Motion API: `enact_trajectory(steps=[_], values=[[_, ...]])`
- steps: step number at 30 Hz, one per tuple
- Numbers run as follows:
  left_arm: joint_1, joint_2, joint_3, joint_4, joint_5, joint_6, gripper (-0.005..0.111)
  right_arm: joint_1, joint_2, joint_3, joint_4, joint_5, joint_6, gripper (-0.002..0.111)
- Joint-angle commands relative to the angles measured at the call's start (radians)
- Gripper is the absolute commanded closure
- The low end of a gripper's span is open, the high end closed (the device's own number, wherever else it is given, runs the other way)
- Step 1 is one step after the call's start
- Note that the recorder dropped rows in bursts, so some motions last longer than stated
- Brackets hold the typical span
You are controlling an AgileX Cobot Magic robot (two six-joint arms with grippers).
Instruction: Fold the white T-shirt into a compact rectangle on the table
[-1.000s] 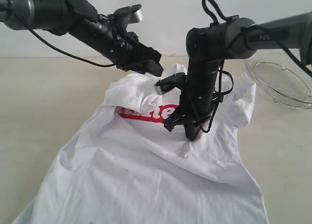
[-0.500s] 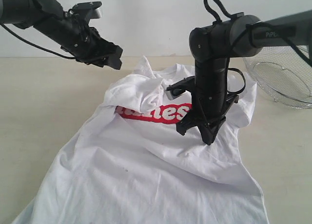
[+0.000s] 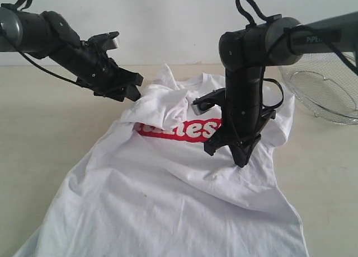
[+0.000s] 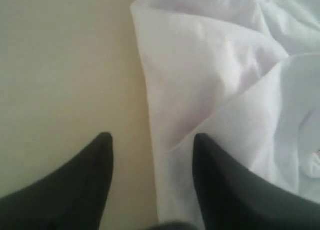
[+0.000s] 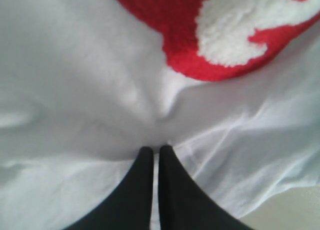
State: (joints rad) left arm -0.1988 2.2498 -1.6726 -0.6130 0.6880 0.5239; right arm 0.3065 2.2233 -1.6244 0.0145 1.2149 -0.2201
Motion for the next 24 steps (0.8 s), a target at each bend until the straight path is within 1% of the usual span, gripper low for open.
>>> enact_trajectory(steps=[1, 3, 6, 9, 11, 13, 15, 17, 21, 24], values=[[0.002, -0.002, -0.005, -0.118, 0.058, 0.05, 0.078, -0.008, -0.016, -0.001, -0.001, 0.005, -0.002, 0.109], [0.002, -0.002, -0.005, -0.148, 0.069, 0.08, 0.083, -0.008, -0.016, -0.001, -0.001, 0.005, -0.004, 0.109], [0.007, -0.004, -0.007, -0.152, 0.08, 0.096, 0.078, -0.008, -0.016, -0.001, -0.001, 0.006, -0.006, 0.109], [0.025, -0.004, -0.007, -0.154, 0.119, 0.096, 0.064, -0.008, -0.016, -0.001, -0.001, 0.006, -0.006, 0.109], [0.04, -0.004, -0.007, -0.156, 0.139, 0.096, 0.052, -0.008, -0.016, -0.001, -0.001, 0.006, -0.011, 0.109], [0.058, -0.004, -0.007, -0.158, 0.144, 0.089, 0.045, -0.008, -0.016, -0.001, -0.001, 0.006, -0.011, 0.109], [0.074, -0.004, -0.007, -0.166, 0.144, 0.078, 0.045, -0.008, -0.016, -0.001, -0.001, 0.006, -0.011, 0.109], [0.082, -0.004, -0.007, -0.202, 0.16, 0.078, 0.048, -0.008, -0.016, -0.001, -0.001, 0.006, -0.011, 0.109], [0.084, -0.002, -0.007, -0.291, 0.206, 0.134, 0.059, -0.008, -0.016, -0.001, -0.001, 0.005, -0.01, 0.109], [0.084, 0.01, -0.007, -0.318, 0.213, 0.15, 0.066, -0.008, -0.016, -0.001, -0.001, 0.006, -0.01, 0.109]])
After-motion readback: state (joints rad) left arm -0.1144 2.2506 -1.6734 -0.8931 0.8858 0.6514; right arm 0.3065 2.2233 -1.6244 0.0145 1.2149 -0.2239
